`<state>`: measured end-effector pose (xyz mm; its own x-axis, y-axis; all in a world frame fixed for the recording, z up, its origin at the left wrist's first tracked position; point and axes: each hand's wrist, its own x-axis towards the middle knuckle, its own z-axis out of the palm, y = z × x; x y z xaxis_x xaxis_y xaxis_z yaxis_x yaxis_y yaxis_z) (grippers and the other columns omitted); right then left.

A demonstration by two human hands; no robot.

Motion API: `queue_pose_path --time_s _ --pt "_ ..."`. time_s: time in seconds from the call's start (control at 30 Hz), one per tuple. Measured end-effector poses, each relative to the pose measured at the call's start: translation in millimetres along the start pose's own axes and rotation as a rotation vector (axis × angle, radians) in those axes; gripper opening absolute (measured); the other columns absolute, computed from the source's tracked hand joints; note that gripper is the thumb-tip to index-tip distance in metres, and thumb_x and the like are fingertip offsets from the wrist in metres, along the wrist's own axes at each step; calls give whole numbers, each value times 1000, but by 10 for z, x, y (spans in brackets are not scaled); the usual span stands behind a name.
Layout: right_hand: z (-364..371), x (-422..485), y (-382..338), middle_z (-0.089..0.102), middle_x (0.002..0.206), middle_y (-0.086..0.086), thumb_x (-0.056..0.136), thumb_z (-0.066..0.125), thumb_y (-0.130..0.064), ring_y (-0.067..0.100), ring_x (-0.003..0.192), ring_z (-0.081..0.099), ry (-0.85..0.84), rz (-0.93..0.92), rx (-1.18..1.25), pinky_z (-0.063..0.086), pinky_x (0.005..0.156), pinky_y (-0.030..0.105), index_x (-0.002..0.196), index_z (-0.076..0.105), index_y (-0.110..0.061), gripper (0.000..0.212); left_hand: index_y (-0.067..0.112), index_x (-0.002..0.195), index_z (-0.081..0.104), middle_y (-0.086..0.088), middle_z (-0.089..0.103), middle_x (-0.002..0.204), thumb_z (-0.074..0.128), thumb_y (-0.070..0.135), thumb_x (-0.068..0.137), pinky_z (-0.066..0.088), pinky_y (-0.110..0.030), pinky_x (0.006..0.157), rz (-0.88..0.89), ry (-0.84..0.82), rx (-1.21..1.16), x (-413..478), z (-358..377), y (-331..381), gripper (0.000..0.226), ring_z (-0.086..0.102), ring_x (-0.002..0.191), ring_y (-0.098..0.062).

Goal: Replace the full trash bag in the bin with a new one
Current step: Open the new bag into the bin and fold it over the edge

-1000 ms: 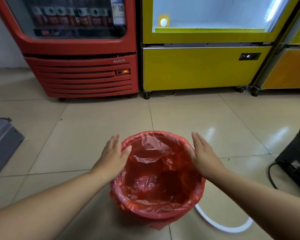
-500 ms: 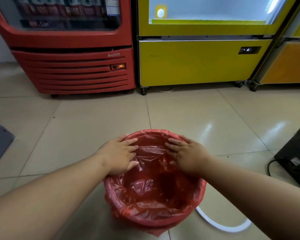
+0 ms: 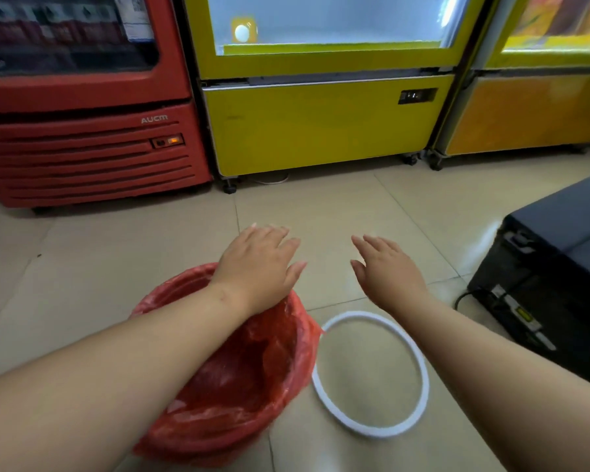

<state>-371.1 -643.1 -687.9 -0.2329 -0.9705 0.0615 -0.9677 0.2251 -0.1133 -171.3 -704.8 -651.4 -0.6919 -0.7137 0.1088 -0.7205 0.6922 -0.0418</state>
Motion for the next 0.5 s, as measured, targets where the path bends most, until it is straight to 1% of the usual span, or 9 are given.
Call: queue_pose_path --time_s 0.07,0.2,0.3,0.37,0.43,0.5 --pt "108 -110 276 33 152 2 100 36 -30 22 140 27 -38 103 37 26 111 31 148 24 -19 51 22 143 29 -3 28 154 27 47 95 10 -37 118 -9 -20 2 111 50 228 54 24 142 -21" --pt "536 -404 797 35 149 4 99 38 -28 25 135 33 -171 269 103 35 104 36 148 23 -21 51 22 144 27 -4 26 155 27 47 95 10 -36 118 -8 -73 -9 250 177 618 55 23 142 -21" --pt "931 -643 1078 33 148 6 98 38 -24 26 133 34 -321 404 149 37 103 38 147 24 -22 51 23 145 24 -4 25 155 26 48 95 9 -36 118 0 -113 12 300 296 811 55 22 143 -21" --pt "1172 -786 1201 32 148 5 96 35 -21 26 132 35 -425 479 177 37 103 38 146 25 -24 51 23 145 23 -3 24 155 26 48 95 9 -36 118 -5 -136 24 331 375 893 55 21 143 -21" --pt "1380 -887 1276 34 144 5 94 30 -19 26 129 37 -522 516 190 38 101 38 146 26 -25 53 23 145 23 -3 24 155 25 48 95 10 -37 118 0 -148 40 361 438 944 55 21 142 -21" --pt "1559 -948 1328 37 140 5 94 25 -19 26 127 39 -576 554 217 37 101 37 145 28 -25 51 22 145 24 -4 24 155 25 47 95 11 -37 118 3 -158 48 375 486 972 55 21 142 -22"
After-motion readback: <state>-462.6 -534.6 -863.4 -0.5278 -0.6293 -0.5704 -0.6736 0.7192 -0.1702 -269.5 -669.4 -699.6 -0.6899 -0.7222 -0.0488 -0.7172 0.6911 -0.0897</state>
